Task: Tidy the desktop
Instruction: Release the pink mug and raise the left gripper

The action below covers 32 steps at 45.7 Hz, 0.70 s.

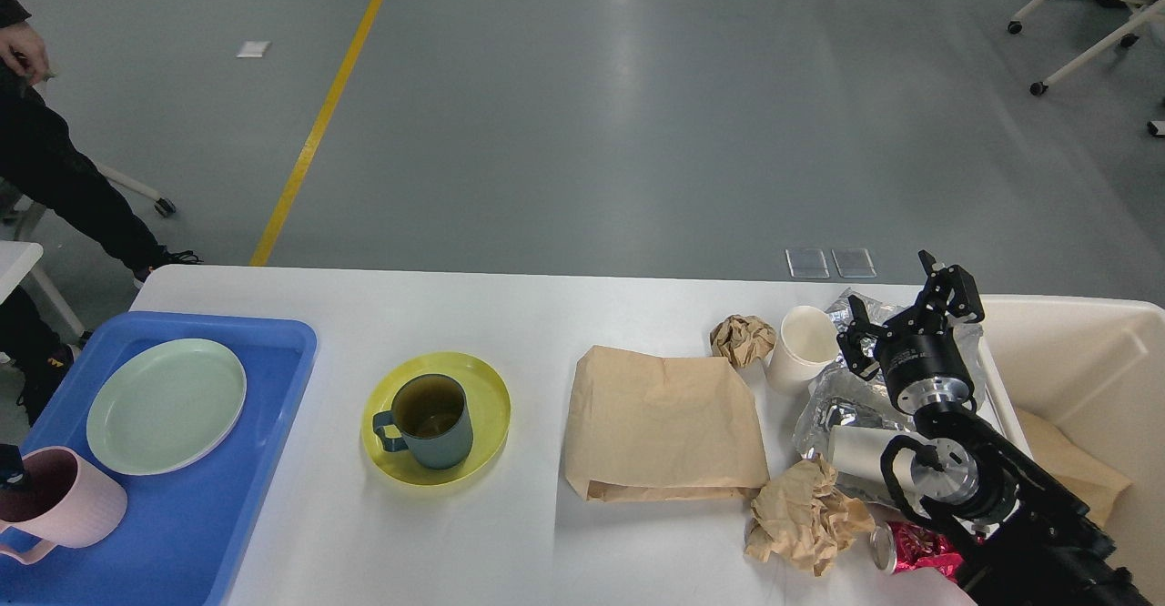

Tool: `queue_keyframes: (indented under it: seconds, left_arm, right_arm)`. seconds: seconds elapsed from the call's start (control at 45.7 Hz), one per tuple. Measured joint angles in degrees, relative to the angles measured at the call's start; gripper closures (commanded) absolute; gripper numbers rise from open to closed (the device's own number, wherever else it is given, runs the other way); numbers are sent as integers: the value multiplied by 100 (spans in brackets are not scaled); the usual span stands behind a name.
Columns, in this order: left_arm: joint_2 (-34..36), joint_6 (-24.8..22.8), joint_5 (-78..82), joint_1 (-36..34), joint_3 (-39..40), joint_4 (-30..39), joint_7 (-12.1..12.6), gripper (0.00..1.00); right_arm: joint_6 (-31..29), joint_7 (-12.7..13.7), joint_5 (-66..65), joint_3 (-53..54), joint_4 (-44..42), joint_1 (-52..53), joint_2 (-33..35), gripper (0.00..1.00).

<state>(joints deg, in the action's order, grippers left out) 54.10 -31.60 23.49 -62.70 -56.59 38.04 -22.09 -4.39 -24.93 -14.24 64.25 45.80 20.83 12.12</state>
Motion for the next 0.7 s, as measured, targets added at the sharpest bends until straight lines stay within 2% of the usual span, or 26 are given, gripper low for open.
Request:
queue_keyframes:
  seconds: [0.088,0.153,0.459,0.613,0.7]
  left_arm:
    - [-6,-55,-2,-338,-226,287,204,4]
    - [-23,-55,-8,-771,-505,605,461,4]
    - [-99,-97,-146,-3553,-1857,2592,1539,4]
    - [-627,-105,-651,-5029,-2659,3420,1673,4]
    - [-1247,-246,-1256,-5920,-3092,3875,1677,4]
  right_arm:
    - [0,1,0,0,0,0,0,0]
    - [0,1,0,0,0,0,-3,0]
    - [0,1,0,0,0,0,-1,0]
    - [0,1,0,0,0,0,0,0]
    - [0,0,-1,0,0,0,0,0]
